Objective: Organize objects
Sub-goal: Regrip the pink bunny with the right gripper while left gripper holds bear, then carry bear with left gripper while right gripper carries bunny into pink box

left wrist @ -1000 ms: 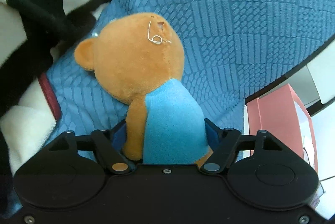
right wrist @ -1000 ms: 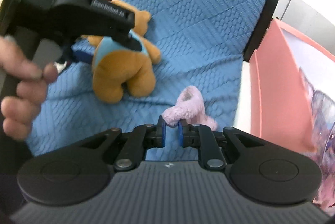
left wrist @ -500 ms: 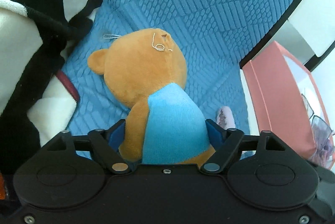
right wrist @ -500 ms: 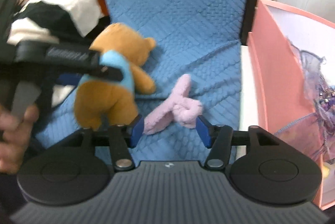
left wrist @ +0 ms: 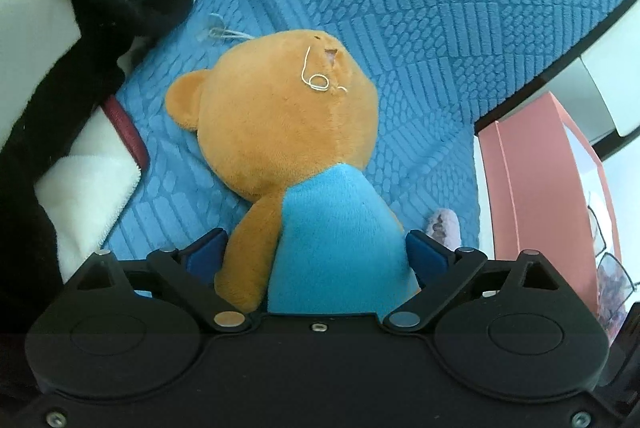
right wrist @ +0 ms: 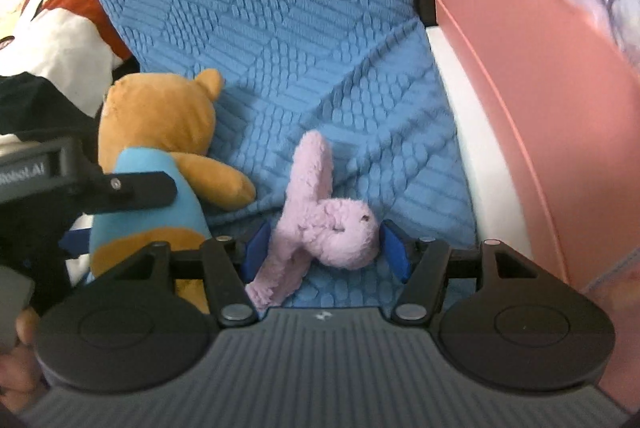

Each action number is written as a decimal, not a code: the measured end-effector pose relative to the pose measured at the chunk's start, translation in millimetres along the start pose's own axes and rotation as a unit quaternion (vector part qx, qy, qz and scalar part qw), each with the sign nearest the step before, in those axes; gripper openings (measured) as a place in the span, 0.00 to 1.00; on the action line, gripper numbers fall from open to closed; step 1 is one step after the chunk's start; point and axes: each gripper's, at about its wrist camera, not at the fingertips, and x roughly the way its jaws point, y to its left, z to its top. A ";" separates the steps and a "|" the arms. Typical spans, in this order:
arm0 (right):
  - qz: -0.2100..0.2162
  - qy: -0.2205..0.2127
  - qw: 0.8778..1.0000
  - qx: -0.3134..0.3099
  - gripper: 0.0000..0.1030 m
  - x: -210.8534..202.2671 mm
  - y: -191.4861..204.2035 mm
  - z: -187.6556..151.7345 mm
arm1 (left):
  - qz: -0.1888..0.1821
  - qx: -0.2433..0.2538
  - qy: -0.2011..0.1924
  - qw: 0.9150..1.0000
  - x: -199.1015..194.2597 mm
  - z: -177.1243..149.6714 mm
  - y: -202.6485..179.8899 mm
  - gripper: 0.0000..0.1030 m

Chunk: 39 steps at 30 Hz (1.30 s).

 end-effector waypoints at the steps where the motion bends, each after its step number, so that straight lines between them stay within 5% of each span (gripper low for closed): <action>1: 0.001 -0.001 1.000 -0.001 0.62 1.2 0.9 -0.4 | 0.001 -0.002 0.002 1.000 0.9 0.5 0.0 0.93; 12: 0.036 0.006 0.999 -0.029 0.48 -8.7 -4.9 14.4 | 0.042 0.023 0.007 0.999 21.2 -0.3 -15.4 0.95; 21: 0.020 0.010 0.997 -0.069 0.48 -23.6 -5.1 10.6 | 0.042 0.027 -0.028 0.998 12.4 -5.4 -16.2 0.76; 39: 0.052 -0.011 0.994 -0.096 0.48 -104.4 4.5 42.2 | -0.049 0.013 -0.058 0.997 -57.8 -8.4 -32.6 0.73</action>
